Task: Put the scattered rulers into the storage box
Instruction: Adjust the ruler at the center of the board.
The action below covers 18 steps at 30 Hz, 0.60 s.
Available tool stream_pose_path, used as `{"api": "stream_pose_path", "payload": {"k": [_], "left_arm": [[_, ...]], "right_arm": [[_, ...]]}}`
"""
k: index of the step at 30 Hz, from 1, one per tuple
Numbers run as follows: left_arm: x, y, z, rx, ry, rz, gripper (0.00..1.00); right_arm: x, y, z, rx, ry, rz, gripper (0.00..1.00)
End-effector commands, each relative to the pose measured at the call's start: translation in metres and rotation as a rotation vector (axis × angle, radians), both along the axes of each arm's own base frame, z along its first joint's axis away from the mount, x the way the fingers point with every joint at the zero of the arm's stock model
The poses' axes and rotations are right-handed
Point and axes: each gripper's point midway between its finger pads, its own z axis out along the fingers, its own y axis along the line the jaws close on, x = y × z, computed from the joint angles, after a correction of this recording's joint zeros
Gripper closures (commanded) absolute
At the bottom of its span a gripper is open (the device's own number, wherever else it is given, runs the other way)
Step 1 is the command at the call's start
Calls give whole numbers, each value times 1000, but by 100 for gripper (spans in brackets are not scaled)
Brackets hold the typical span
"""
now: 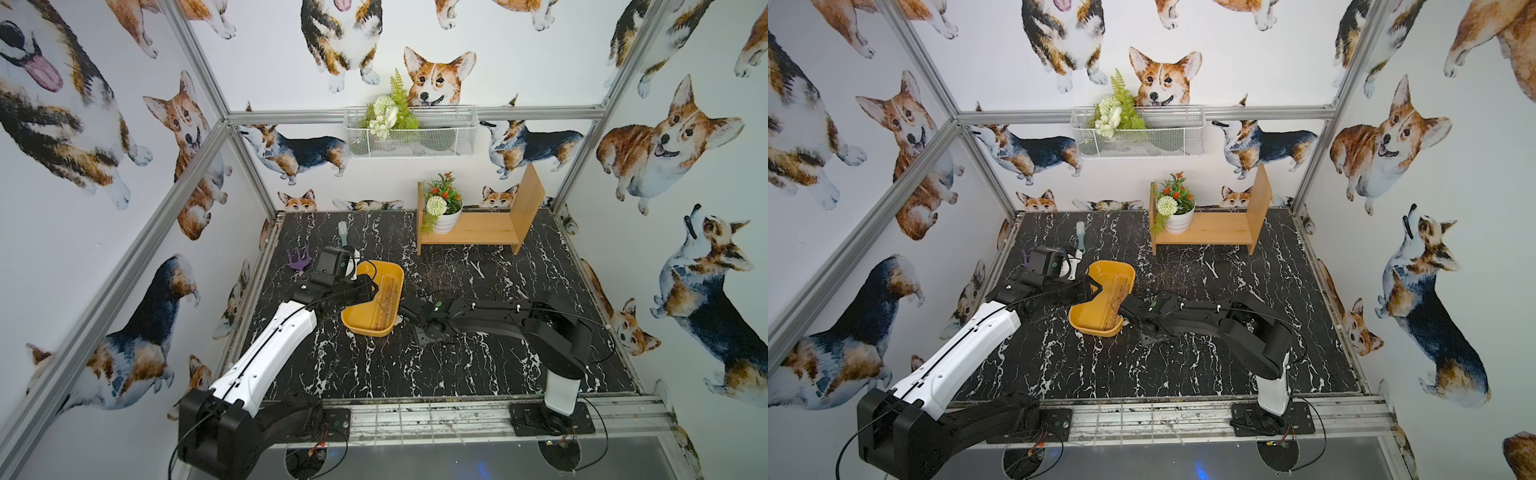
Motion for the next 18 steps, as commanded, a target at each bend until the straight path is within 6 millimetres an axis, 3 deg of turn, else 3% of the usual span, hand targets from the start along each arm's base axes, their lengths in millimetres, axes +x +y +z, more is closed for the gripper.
{"api": "stream_pose_path", "payload": {"k": [1,11,14,18], "left_arm": [[3,-2,1,-12,-11,-4,61],[4,-13,-1,-32,3,-28,60],[4,-20,-1,-36,3,-42,60],[5,-37,-1,-34,4,-74,60]], "right_arm": [[2,-24,0,-51,-2,-21,33],[10,-79,-2,-35,1,-122,51],[9,-94,-6,-41,10,-145,52],[6,-113,-9,-20,23,-183,63]]}}
